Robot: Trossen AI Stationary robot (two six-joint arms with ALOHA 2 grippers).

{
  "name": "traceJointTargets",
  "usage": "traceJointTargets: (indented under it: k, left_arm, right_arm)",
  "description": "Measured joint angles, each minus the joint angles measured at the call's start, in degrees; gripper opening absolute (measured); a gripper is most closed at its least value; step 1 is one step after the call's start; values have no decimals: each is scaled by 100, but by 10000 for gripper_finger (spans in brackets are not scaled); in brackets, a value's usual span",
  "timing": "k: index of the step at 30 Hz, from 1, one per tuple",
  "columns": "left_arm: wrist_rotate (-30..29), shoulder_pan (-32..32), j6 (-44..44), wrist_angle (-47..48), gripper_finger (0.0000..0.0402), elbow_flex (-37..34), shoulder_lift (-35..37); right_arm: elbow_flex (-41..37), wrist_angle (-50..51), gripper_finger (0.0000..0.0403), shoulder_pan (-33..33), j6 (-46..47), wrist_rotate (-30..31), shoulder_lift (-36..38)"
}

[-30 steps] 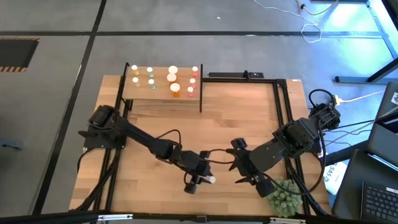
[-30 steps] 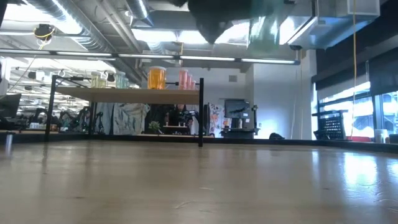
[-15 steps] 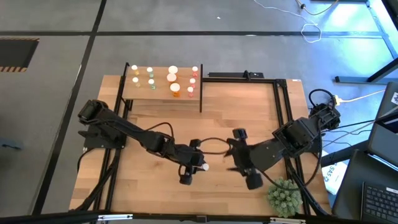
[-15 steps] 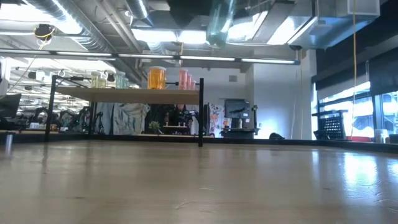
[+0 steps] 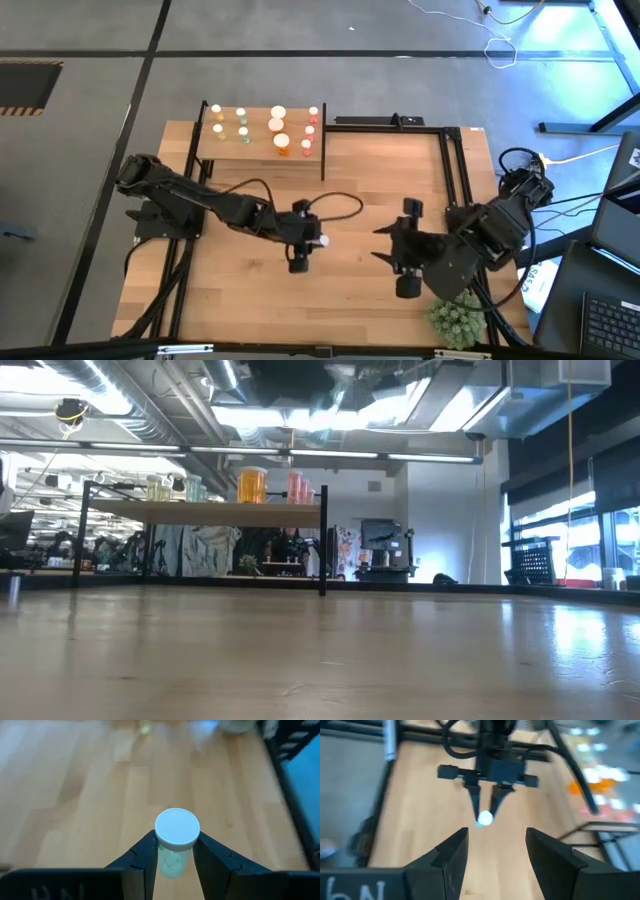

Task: Pick and place medicine bottles onto shelf by color
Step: Put the blue pill bottle on the shelf aligned with the blue pill bottle on the shelf

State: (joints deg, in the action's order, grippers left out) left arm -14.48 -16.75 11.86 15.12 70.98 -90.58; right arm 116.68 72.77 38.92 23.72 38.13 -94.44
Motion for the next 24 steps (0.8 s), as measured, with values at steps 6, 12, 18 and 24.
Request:
traceJointTargets:
  k: [6, 12, 18, 24]
  left_arm:
    - [-23, 329, 10, 411, 108, -19, 311]
    - [-149, 628, 22, 576, 108, 2, 720]
    - [-523, 818, 23, 922, 108, -5, 1202]
    - [-1011, 870, 194, 1609, 108, -3, 1635]
  right_arm:
    - [2, 636, 200, 282, 1236, 1419, 9]
    - [0, 1425, 200, 48, 2632, 1474, 10]
    - [0, 1408, 200, -257, 2670, 1535, 6]
    - [0, 1303, 200, -637, 2538, 1434, 6]
